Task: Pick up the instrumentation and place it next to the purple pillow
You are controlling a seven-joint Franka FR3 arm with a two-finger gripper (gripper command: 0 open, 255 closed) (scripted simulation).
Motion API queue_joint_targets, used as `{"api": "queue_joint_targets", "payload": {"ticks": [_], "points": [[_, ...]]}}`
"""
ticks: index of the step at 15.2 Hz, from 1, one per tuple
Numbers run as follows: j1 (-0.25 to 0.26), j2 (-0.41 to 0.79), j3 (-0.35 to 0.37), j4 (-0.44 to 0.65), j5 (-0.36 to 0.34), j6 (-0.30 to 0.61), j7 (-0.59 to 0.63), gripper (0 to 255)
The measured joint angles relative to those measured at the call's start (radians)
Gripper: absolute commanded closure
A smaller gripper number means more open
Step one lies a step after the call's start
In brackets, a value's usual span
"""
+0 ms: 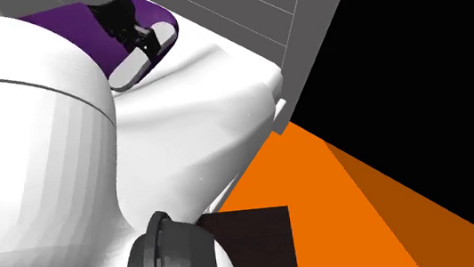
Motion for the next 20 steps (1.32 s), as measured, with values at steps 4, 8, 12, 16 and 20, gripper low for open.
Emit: {"api": "queue_joint_targets", "payload": {"ticks": [4, 8, 12, 16, 20], "points": [[0.061, 0.037, 0.036, 0.054, -0.013, -0.02, 0.096, 255], [0.11, 0.082, 0.061, 0.099, -0.027, -0.024, 0.167, 255], [0.109, 0.079, 0.061, 0.041, -0.027, 0.03, 0.173, 255], [0.108, 0.079, 0.061, -0.007, -0.028, 0.079, 0.175, 255], [0.107, 0.078, 0.06, -0.066, -0.028, 0.137, 0.178, 255]]}}
